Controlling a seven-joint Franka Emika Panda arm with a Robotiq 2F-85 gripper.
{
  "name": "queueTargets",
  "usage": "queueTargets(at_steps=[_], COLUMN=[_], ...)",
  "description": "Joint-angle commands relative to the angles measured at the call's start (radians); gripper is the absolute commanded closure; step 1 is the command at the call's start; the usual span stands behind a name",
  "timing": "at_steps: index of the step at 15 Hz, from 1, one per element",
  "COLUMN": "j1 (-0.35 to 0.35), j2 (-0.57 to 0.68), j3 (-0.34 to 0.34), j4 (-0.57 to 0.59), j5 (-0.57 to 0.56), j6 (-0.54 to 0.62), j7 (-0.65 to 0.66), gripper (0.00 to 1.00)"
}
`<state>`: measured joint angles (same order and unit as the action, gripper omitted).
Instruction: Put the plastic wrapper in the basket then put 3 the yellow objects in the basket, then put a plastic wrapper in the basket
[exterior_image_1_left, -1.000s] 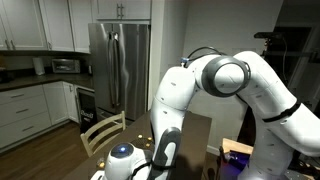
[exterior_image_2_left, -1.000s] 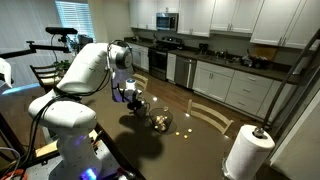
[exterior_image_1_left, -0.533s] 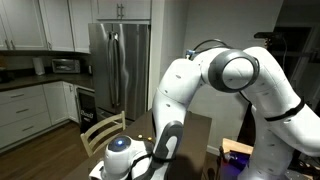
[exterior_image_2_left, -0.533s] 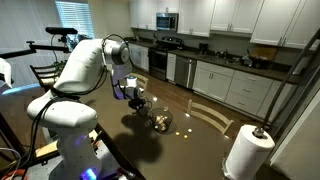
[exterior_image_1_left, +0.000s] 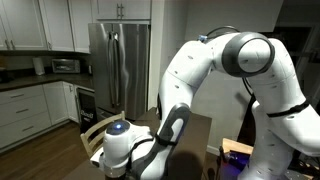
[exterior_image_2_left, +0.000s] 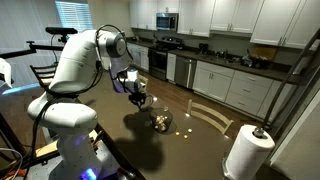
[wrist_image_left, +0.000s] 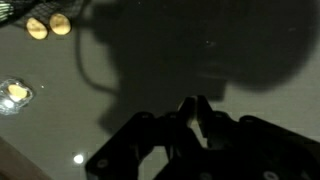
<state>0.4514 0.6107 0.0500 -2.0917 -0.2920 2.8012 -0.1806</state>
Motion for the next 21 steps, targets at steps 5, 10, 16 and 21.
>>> queueTargets(at_steps=[5,10,16,21], j1=[-0.078,-0.106,-0.133,-0.185], j2=[-0.223,-0.328,-0.391,-0.390], j3=[0.005,-0.033,-0.067,-0.050], j4=[-0.128,-0.163,-0.158,-0.152], j5=[-0.022,-0.037,-0.094,-0.067], j6=[-0.024,-0.064,-0.216,-0.289], j7=[0.060,0.151,0.306,0.330], gripper=[0.96,0.96,0.96,0.96])
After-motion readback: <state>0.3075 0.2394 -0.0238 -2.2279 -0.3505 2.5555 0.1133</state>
